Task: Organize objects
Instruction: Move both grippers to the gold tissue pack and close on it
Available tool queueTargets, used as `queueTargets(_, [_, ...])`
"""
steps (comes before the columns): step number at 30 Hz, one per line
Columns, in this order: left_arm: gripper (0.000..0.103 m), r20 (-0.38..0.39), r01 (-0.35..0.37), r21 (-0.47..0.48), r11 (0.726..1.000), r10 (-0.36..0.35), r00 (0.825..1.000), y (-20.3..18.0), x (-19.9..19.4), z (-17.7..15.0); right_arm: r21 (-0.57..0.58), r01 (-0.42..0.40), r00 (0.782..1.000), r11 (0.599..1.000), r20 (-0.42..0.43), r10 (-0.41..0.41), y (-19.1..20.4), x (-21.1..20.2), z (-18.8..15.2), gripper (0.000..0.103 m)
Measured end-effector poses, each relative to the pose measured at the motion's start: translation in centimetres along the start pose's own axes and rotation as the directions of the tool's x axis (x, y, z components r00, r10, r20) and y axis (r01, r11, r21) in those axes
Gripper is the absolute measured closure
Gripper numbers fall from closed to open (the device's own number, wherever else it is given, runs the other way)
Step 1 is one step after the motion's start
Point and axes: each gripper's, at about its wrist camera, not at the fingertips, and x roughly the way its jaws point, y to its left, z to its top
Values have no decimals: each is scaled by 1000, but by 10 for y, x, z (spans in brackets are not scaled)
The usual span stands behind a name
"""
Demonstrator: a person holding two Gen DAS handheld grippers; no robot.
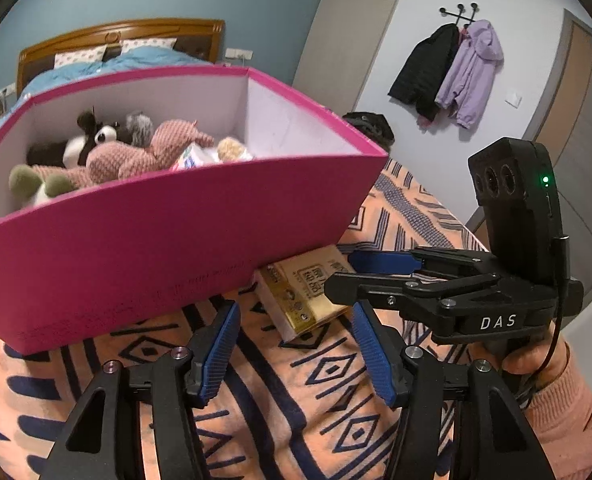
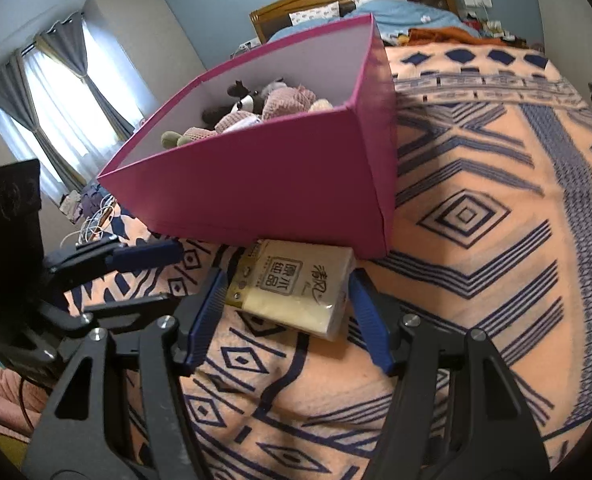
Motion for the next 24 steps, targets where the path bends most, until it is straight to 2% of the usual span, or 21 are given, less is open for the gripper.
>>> queueTargets(7, [58,-47,24,-50,998,-27,999,9,15,-4,61,-17,1000,998,-20,18,-10,10,0,45])
queueTargets(11, [64,-66,40,-59,997,-44,997,9,17,-7,55,-29,999,998,-30,31,-7,13,-1,50])
queueTargets(20, [65,-77,59,-63,996,-64,995,9,11,-16,8,-31,998,999,-52,32,5,15,-7,53])
queueTargets(24, [65,-73,36,-81,996,-42,996,11,9,-18,5,-47,997,999,-59,47,6,14,-11,53])
